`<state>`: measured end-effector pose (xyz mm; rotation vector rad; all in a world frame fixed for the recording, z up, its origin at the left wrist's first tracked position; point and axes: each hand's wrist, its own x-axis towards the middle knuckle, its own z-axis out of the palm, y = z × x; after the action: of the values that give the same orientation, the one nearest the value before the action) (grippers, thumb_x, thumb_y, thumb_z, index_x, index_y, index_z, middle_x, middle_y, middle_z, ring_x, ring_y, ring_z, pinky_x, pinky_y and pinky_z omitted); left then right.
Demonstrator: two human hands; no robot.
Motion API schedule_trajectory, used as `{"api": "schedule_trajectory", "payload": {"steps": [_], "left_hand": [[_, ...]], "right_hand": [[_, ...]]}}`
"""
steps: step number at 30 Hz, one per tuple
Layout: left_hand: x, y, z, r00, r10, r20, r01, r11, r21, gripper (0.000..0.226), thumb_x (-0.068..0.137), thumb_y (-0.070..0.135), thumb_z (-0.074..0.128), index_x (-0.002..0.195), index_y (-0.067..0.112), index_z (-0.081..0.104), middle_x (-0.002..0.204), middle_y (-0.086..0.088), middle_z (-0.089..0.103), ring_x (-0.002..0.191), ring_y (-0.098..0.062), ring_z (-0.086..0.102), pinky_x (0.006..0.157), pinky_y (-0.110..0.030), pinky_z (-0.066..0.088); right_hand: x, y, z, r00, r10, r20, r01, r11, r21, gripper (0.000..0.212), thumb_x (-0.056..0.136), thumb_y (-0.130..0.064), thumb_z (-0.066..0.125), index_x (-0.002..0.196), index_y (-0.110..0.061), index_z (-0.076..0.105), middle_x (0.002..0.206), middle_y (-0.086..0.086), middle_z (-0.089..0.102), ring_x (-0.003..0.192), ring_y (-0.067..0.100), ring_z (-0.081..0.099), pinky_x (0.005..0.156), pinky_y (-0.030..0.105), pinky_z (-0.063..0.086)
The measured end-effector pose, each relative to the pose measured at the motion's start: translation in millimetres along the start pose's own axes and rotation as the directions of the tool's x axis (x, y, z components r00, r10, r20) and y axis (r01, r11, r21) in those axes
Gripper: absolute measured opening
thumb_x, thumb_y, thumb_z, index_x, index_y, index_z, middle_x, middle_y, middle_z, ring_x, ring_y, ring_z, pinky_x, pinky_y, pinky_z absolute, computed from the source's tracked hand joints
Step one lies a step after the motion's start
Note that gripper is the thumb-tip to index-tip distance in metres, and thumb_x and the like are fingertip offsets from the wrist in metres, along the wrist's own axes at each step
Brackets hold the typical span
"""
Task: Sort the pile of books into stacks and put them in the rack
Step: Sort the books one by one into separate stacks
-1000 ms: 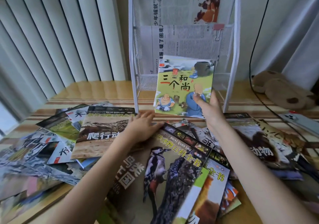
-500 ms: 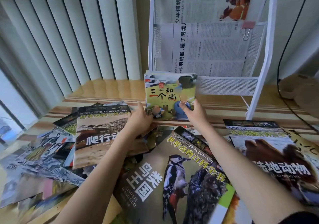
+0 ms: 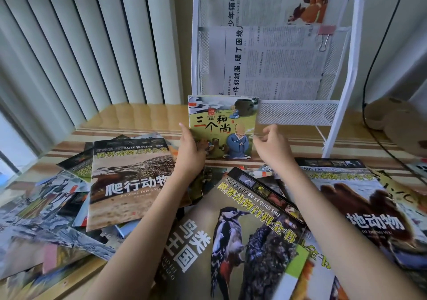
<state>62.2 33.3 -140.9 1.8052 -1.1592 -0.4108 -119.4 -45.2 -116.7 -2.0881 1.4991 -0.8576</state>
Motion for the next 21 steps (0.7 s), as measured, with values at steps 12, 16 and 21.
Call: {"api": "schedule_trajectory", "payload": {"steps": [12,16,21], "left_hand": [[-102.6,22.3,-30.2,0.926,0.0,0.378,-0.205,0.839,0.503,0.065,0.092,0.057,0.037,0.136,0.011,0.047,0.152,-0.009,0.028,0.141,-0.029,0.02,0.116,-0.045,0.018],[-117.3,20.0,-23.7,0.93,-0.063,0.363,-0.103,0.901,0.422,0.077,0.082,0.06,0.055,0.134,0.005,0.041,0.151,-0.013,0.028,0.138,-0.03,0.028,0.114,-0.045,0.028],[-118.4,31.0,-20.1,0.983,0.008,0.183,-0.039,0.985,0.167,0.066,0.073,0.026,0.079,0.127,0.008,0.046,0.128,-0.006,0.052,0.116,-0.018,0.048,0.092,-0.021,0.039]], "right_hand": [[-120.3,-11.4,-27.7,0.83,-0.058,0.555,0.296,0.889,-0.349,0.058,0.094,-0.056,0.032,0.147,-0.046,0.01,0.155,-0.021,0.003,0.146,0.013,-0.004,0.107,0.069,-0.01],[-119.6,-2.4,-25.3,0.908,-0.246,0.341,0.372,0.846,-0.381,0.057,0.095,-0.049,0.039,0.144,-0.051,0.01,0.154,-0.017,0.018,0.146,0.015,0.012,0.111,0.065,-0.004],[-130.3,9.5,-26.3,0.98,-0.161,0.114,0.195,0.88,-0.433,0.068,0.092,-0.055,0.043,0.149,-0.037,0.009,0.15,-0.005,0.036,0.14,0.018,0.028,0.113,0.061,0.008]]}}
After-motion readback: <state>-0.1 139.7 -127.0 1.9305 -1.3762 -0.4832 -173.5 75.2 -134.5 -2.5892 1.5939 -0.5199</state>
